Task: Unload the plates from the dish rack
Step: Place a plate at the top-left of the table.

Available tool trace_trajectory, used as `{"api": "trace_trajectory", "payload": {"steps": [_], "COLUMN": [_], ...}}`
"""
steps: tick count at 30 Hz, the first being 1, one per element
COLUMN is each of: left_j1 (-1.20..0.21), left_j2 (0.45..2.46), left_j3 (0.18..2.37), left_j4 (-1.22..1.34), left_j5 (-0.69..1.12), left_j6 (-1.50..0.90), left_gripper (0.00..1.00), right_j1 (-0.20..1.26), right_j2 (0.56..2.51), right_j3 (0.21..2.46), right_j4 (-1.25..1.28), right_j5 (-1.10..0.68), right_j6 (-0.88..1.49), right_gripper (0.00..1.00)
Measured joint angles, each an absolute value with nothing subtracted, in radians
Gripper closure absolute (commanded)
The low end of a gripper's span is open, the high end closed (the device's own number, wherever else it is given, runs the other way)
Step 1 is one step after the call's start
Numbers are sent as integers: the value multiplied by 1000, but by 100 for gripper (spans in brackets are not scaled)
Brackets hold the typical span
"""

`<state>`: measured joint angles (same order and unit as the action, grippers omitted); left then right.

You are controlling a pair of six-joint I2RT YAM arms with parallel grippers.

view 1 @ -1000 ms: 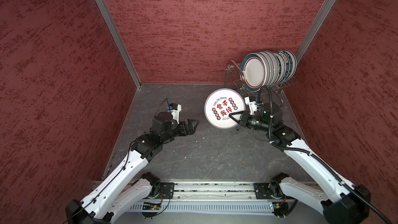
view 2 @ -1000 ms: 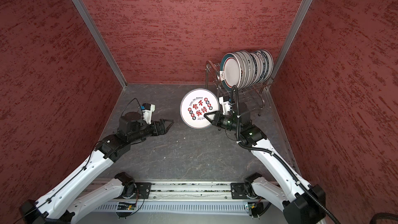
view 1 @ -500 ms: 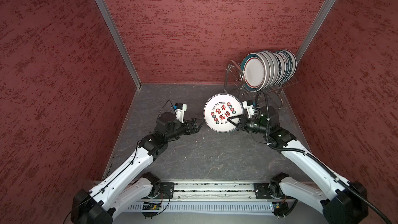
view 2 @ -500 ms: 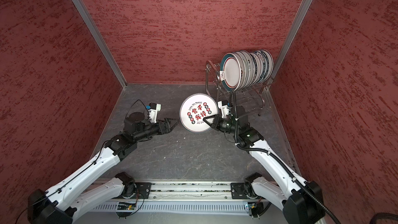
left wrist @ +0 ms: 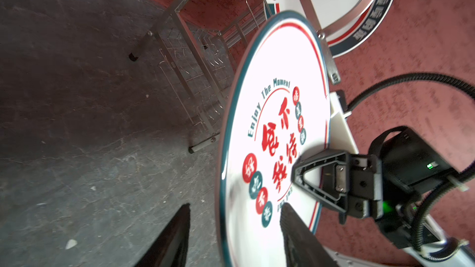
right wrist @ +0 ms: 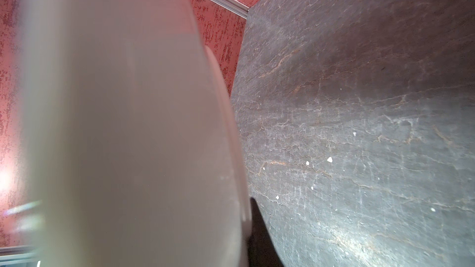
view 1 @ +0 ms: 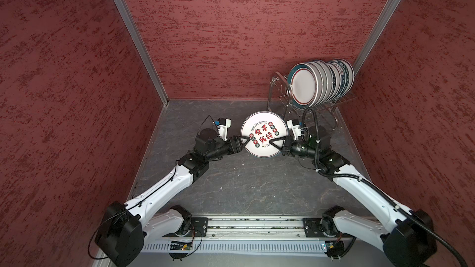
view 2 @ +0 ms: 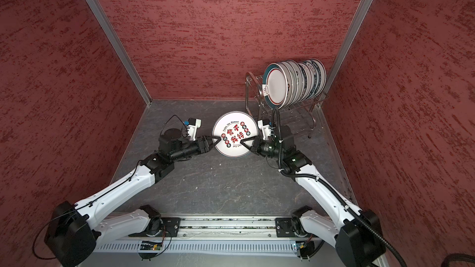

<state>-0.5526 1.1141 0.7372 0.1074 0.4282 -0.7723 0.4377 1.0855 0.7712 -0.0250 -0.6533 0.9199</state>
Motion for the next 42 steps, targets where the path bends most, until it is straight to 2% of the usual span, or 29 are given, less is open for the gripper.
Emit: {"api": "trace_trajectory", "payload": {"steps": [5,13,17,19,21,26,29,34,42], "left_j1": [-555,-552,-547,-546,-544,-510,-475,-412,-178], "left_j2": [1143,1200,1198,1197,1197,1180,1147,1049,908], "left_j3": [748,748,748,749,748,720,703,702,696], "left_j4": [137,151,184,175,166,141,94,-29,-245], "left_j5": [448,484,510,513,518,546,557,565,571], "left_j6": [-785,-809,-824,-816,-814,-822,-826,-826,-817], "left_gripper": [65,86,95,100,100,100,100,100,100], "right_j1": [438,437,435,435,438,438,438,438,438], "right_j2": [1094,1094,1093,1093,1090,1069,1050,1019,977], "right_j3": [768,734,724,720,720,723,734,776,779], "right_j4": [-12,22,25,28,36,27,-19,-135,-314], "right_j5": [-662,-673,-666,-669,-672,-667,-648,-585,-450], "right_j6": [920,920,919,917,912,896,869,823,782], "right_gripper": [94,83,71,57,50,22,13,1,1]}}
